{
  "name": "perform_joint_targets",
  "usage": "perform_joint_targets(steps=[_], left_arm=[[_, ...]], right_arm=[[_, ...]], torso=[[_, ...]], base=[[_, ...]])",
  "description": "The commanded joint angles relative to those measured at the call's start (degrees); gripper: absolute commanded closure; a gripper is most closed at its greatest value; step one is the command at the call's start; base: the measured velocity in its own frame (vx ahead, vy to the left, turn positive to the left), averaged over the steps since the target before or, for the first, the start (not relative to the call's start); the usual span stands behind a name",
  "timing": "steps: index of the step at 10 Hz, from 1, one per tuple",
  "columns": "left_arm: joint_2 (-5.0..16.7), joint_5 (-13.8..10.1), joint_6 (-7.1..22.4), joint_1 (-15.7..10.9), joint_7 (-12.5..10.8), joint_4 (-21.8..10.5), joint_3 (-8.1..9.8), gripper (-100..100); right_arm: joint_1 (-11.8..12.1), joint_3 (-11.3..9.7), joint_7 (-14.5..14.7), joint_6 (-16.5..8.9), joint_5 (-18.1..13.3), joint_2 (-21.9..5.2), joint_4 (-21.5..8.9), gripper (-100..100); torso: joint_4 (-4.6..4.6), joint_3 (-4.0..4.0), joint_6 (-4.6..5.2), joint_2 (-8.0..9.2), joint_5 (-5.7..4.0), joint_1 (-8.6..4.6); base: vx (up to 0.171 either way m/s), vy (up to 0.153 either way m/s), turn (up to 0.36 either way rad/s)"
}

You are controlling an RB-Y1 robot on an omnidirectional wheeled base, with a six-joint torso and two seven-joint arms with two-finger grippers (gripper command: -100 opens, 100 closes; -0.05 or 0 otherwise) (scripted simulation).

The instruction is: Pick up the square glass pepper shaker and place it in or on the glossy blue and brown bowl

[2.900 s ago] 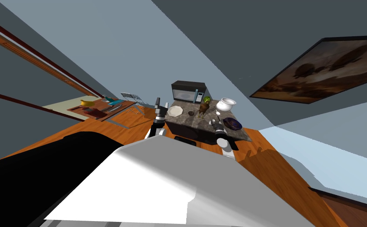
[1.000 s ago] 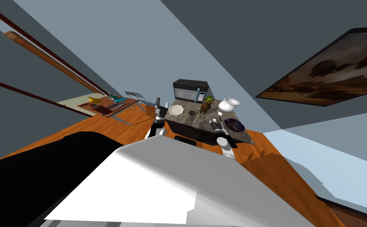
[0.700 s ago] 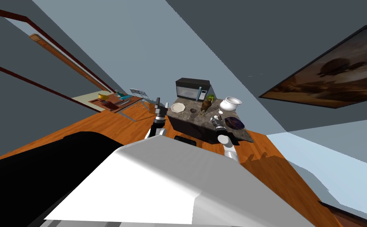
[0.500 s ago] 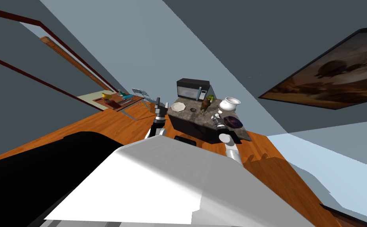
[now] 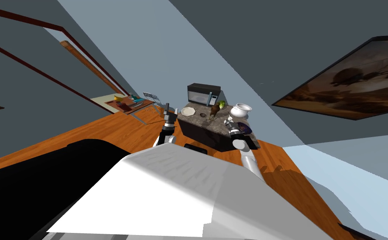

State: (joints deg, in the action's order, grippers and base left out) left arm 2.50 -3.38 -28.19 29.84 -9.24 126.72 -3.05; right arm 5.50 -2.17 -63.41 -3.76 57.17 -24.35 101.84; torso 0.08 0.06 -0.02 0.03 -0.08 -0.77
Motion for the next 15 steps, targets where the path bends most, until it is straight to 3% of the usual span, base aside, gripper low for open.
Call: perform_joint_targets(steps=[1, 4, 11, 12, 13, 15], left_arm=[[0.0, 0.0, 0.0, 0.0, 0.0, 0.0, 0.0, 0], [0.0, 0.0, 0.0, 0.0, 0.0, 0.0, 0.01, 0], [0.0, 0.0, 0.0, 0.0, 0.0, 0.0, 0.01, 0], [0.0, 0.0, 0.0, 0.0, 0.0, 0.0, 0.01, 0], [0.0, 0.0, 0.0, 0.0, 0.0, 0.0, 0.0, 0], [0.0, 0.0, 0.0, 0.0, 0.0, 0.0, -0.02, 0]], right_arm=[[0.4, -0.3, 0.5, -0.7, 0.6, -0.3, 0.8, 100], [1.8, -0.6, 1.6, -2.1, 1.7, 0.2, 2.6, 100], [6.0, -1.3, 4.2, -5.8, 4.4, 2.2, 7.2, 100], [5.7, -1.1, 4.0, -5.6, 4.0, 2.1, 7.1, 100], [5.7, -1.0, 4.1, -5.7, 4.1, 2.1, 7.2, -100], [5.7, -1.0, 4.1, -5.7, 4.1, 2.1, 7.2, -100]], torso=[[0.0, 0.0, 0.0, 0.0, 0.0, 0.0], [-0.09, -0.17, 0.06, -0.26, -0.14, -0.53], [-0.12, -0.21, 0.07, -0.31, -0.16, -0.32], [-0.15, -0.26, 0.08, -0.38, -0.19, -0.38], [-0.17, -0.24, 0.05, -0.32, -0.14, 0.05], [-0.14, -0.18, 0.04, -0.21, -0.02, 0.51]], base=[[0.037, -0.239, 0.018], [0.054, -0.274, 0.018], [0.056, -0.235, 0.005], [0.033, -0.108, 0.011], [0.005, -0.022, 0.001], [0.001, -0.005, 0.0]])
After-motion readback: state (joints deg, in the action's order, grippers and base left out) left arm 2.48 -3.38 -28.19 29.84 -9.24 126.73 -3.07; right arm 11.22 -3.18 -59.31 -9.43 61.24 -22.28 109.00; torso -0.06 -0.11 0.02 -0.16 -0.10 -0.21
